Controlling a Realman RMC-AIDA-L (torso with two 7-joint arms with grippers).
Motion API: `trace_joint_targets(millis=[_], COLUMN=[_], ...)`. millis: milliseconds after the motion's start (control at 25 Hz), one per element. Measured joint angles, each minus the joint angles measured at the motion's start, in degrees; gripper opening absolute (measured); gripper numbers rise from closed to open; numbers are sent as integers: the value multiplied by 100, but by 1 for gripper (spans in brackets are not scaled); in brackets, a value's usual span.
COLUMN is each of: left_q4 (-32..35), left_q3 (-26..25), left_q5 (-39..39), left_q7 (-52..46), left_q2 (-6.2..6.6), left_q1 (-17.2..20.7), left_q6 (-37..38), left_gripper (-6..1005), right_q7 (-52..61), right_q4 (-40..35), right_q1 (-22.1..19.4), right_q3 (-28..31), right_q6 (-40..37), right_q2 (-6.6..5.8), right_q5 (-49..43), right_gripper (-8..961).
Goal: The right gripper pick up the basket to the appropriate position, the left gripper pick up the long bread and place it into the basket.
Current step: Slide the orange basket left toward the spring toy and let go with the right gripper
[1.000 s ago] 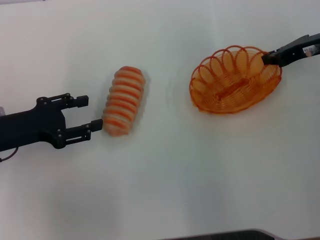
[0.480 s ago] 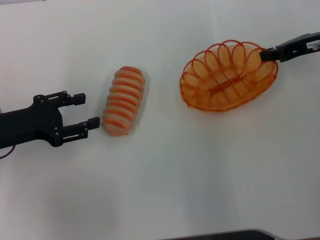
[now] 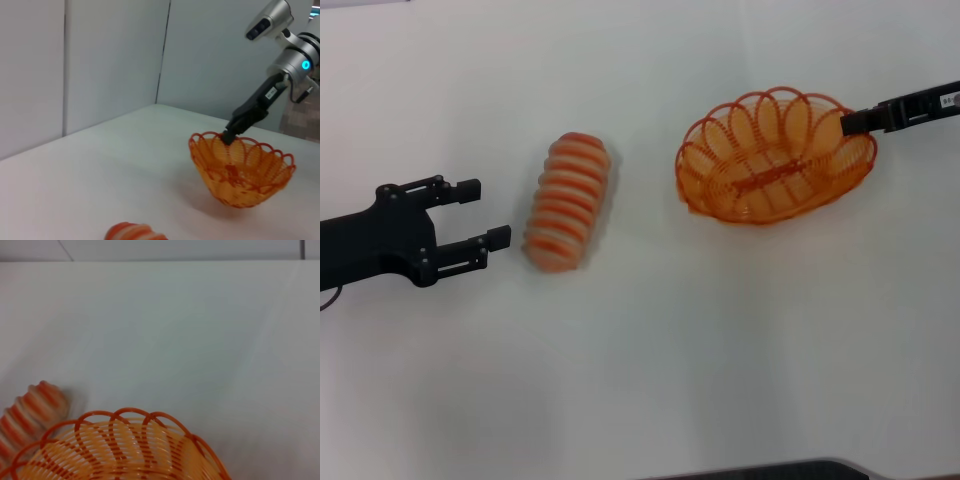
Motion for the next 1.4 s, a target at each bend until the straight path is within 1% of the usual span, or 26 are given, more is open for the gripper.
trace_joint_targets(millis=[80, 160, 280, 320, 400, 520, 640, 920, 1240, 1400], left_q4=[33, 63, 197, 210, 257, 298, 325, 361, 362, 364], left_q3=[-11, -14, -19, -20, -25, -25, -27, -221, -234, -234], left_q5=[-1, -2, -4, -5, -5, -6, -9, -15, -15, -14], left_q7=[5, 6, 7, 7, 8, 8, 8, 95, 156, 171], left_q2=[0, -2, -44, -49, -69, -83, -93, -157, -171, -172], left_q1=[1, 2, 20, 22, 30, 34, 38, 52, 63, 63], left_q6=[0, 0, 0, 0, 2, 8, 22, 69, 81, 79], left_gripper=[715, 716, 716, 716, 716, 716, 716, 716, 715, 715], right_q7=[84, 183, 305, 389, 471, 566, 712, 932, 1041, 1108], right_q4=[76, 241, 543, 694, 765, 787, 796, 849, 884, 966], right_q1=[0, 8, 46, 61, 68, 70, 75, 124, 142, 154], right_q3=[4, 7, 8, 8, 6, -14, -29, -61, -63, -72], right_q6=[-40, -49, -39, -11, 10, 59, 149, 445, 670, 714], right_q2=[-11, -50, -132, -177, -196, -192, -156, -22, 180, 223], right_q5=[19, 68, 175, 254, 307, 329, 335, 335, 350, 351], right_gripper=[68, 68, 68, 68, 67, 67, 68, 68, 68, 67])
